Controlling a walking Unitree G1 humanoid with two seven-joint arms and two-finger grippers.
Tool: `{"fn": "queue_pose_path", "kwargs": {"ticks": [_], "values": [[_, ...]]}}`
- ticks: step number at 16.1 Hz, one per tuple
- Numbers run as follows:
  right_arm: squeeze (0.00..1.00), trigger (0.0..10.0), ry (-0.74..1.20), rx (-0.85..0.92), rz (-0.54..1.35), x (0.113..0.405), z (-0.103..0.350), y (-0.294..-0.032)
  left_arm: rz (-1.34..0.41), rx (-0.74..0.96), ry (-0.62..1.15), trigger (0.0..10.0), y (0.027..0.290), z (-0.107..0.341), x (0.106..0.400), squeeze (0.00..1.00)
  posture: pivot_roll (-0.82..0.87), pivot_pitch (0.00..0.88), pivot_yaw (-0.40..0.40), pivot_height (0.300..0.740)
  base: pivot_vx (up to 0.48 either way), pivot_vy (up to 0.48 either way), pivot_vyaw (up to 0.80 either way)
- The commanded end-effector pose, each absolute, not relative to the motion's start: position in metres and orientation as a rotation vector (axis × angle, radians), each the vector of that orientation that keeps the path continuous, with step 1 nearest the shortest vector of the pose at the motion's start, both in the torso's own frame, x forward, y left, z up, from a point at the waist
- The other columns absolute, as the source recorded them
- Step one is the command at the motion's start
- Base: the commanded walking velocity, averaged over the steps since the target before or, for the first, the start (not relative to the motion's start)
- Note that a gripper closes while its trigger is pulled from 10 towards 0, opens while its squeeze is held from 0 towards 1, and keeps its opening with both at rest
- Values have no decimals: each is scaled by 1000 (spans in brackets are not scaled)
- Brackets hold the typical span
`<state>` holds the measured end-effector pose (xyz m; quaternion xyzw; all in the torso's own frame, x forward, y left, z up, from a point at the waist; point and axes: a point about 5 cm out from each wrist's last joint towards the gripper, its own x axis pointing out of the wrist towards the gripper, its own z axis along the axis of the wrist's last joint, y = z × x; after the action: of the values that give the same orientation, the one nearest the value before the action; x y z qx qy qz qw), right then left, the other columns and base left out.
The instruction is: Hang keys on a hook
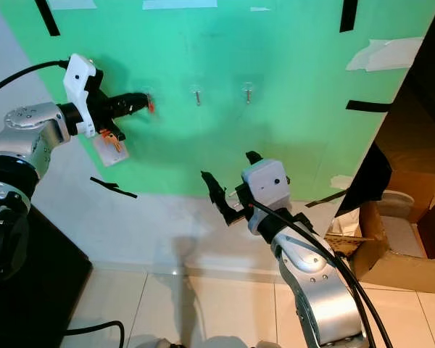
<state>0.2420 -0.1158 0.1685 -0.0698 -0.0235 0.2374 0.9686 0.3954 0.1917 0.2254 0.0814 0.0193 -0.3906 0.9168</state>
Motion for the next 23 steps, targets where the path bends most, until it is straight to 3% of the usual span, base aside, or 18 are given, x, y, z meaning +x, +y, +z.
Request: {"fn": "queue_pose_path", "kwargs": {"ticks": [1, 7, 11, 23], "values": [[0, 10000, -43, -143, 489, 243, 166, -113, -786, 196, 55, 10000, 196, 223, 395, 0, -134, 0, 158, 732, 0, 0, 0], [0, 10000, -42, -145, 484, 243, 165, -113, -747, 254, 83, 10000, 198, 219, 396, 0, -140, 0, 167, 732, 0, 0, 0], [0, 10000, -45, -149, 482, 243, 165, -112, -616, 328, 92, 10000, 208, 218, 398, 0, -140, 0, 169, 732, 0, 0, 0], [0, 10000, -52, -153, 479, 246, 165, -113, -674, 262, 42, 10000, 199, 224, 399, 0, -135, 0, 168, 732, 0, 0, 0]]}}
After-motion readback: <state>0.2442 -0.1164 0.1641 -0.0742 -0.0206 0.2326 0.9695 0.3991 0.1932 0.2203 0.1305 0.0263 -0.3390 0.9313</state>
